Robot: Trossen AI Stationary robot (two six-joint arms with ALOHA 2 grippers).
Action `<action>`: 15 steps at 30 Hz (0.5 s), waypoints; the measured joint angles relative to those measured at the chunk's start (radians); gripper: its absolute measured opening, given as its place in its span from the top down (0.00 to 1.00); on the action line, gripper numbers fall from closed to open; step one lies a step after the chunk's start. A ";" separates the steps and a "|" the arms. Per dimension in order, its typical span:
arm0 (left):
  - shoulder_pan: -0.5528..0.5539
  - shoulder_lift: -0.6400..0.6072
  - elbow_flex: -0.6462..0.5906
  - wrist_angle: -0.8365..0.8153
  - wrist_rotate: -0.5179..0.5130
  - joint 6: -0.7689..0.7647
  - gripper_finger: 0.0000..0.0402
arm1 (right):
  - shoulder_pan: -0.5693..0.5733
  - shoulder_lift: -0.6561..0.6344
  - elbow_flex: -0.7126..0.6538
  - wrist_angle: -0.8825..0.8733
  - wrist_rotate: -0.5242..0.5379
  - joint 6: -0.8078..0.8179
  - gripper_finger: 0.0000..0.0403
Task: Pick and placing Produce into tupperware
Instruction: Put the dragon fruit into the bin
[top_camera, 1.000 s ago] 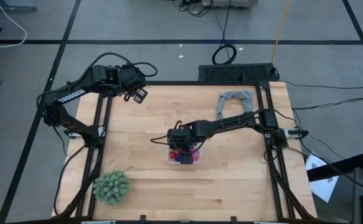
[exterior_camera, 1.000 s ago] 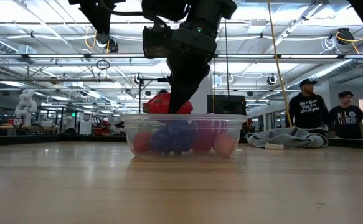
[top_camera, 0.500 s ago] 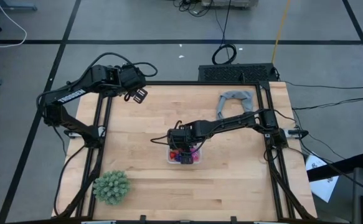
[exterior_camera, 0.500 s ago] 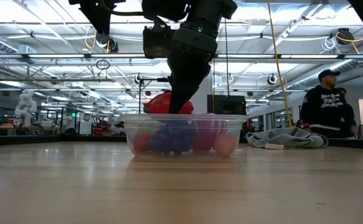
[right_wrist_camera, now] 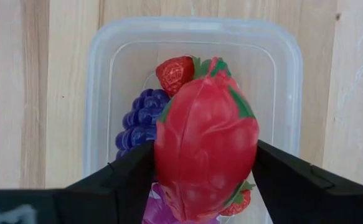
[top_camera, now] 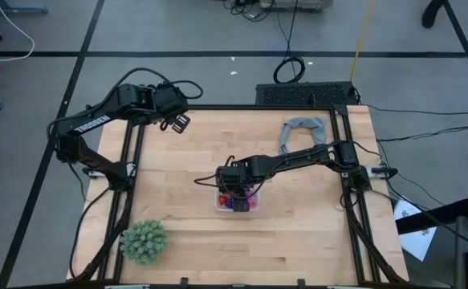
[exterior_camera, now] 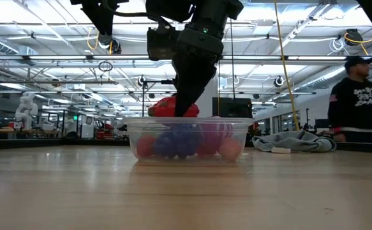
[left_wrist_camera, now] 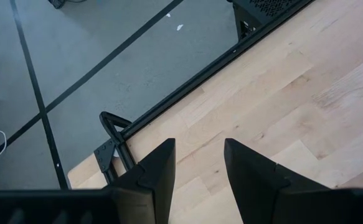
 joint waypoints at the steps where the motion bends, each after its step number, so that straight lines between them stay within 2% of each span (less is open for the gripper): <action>1: 0.000 0.000 0.000 0.000 0.000 0.000 0.64 | 0.000 0.000 0.000 -0.002 0.000 0.000 0.38; 15: 0.000 0.000 0.000 0.000 0.000 -0.001 0.64 | 0.000 0.000 0.000 -0.011 0.000 -0.003 0.25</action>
